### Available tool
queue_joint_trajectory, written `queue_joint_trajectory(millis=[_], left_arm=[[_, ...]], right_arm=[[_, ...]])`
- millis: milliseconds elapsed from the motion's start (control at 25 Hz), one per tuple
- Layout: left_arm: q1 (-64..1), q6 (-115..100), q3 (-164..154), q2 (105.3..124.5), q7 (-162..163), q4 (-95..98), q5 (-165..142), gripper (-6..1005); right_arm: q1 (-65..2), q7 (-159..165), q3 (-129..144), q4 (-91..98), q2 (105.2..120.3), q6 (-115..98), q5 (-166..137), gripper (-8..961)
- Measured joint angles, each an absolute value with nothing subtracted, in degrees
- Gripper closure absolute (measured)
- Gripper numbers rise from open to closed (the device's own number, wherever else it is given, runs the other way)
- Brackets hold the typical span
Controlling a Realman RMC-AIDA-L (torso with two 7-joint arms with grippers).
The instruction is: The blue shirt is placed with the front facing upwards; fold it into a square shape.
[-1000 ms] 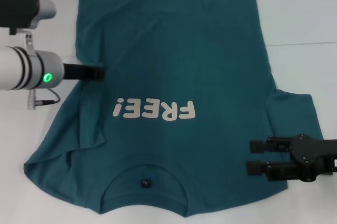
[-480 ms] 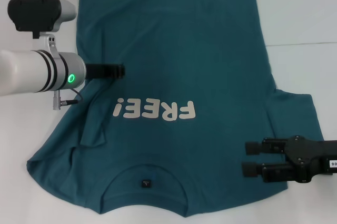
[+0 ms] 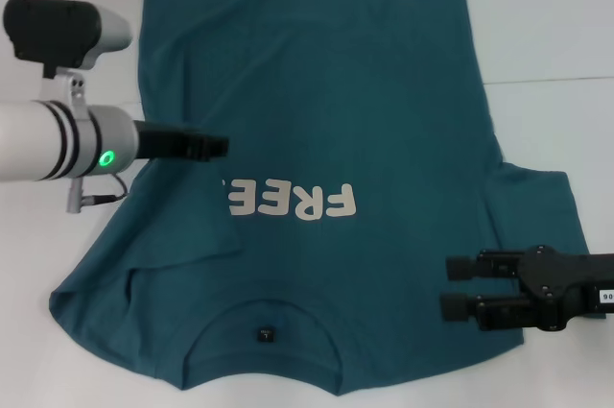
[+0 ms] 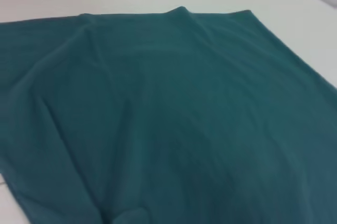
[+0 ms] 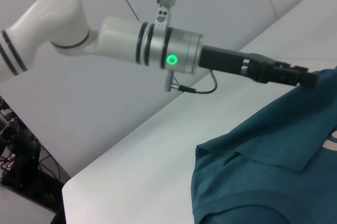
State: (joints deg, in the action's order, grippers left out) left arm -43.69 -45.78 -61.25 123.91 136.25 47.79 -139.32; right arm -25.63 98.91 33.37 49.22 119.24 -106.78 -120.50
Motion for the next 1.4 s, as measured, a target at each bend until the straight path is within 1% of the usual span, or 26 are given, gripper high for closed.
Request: queue_joint_trajectory(millis=[160, 240, 320, 440, 560, 640, 720, 800, 960, 1040, 1200, 1400], left_arm=[[-38.69, -46.06, -64.49, 124.26, 136.25, 54.11, -137.62, 516], [-35.0, -46.55, -67.25, 124.33, 134.93, 58.48, -135.65, 483], [-32.23, -47.67, -68.66, 124.24, 132.89, 61.25, -132.79, 460], [-27.69, -51.79, -68.25, 124.1, 124.57, 64.19, -122.84, 426], [-23.76, -57.49, -65.96, 124.32, 109.35, 64.23, -109.43, 392], [-22.27, -62.39, -64.08, 124.39, 99.24, 61.99, -102.01, 369], [-22.12, -68.62, -60.64, 124.16, 89.67, 57.01, -95.76, 321], [-23.45, -73.69, -56.7, 123.44, 84.66, 51.52, -93.36, 273], [-26.98, -79.74, -49.94, 120.27, 78.02, 40.13, -93.47, 177], [-27.42, -80.47, -48.33, 119.35, 76.39, 38.01, -94.27, 145], [-27.32, -80.97, -46.61, 119.1, 75.84, 38.69, -97.32, 113], [-27.58, -81.15, -46.26, 119.03, 76.24, 38.89, -99.32, 113]], right_arm=[[-25.51, 98.54, 32.72, 49.31, 119.06, -106.78, -120.31, 121], [-25.18, 98.66, 32.06, 49.94, 118.7, -106.84, -120.13, 120], [-24.96, 99.04, 30.34, 50.46, 117.92, -107.29, -120.11, 120], [-24.9, 101.09, 26.84, 51.31, 116.01, -108.29, -120.08, 120], [-24.88, 106.47, 24.41, 54.37, 114.38, -108.71, -120.14, 119], [-24.73, 110.84, 23.72, 57.3, 113.69, -109.11, -120.31, 119], [-24.52, 116.54, 23.6, 60.97, 113.22, -109.8, -120.54, 119], [-24.46, 122.53, 23.59, 64.48, 112.91, -110.79, -121.22, 118], [-24.84, 136.05, 23.14, 71.74, 112.53, -112.52, -125.49, 115], [-24.97, 142.43, 22.87, 73.35, 112.19, -112.43, -129.67, 114], [-25.39, 149.57, 21.63, 73.31, 111.91, -110.22, -140.47, 111], [-25.05, 150.01, 21.08, 70.4, 112.14, -108.68, -143.57, 107]])
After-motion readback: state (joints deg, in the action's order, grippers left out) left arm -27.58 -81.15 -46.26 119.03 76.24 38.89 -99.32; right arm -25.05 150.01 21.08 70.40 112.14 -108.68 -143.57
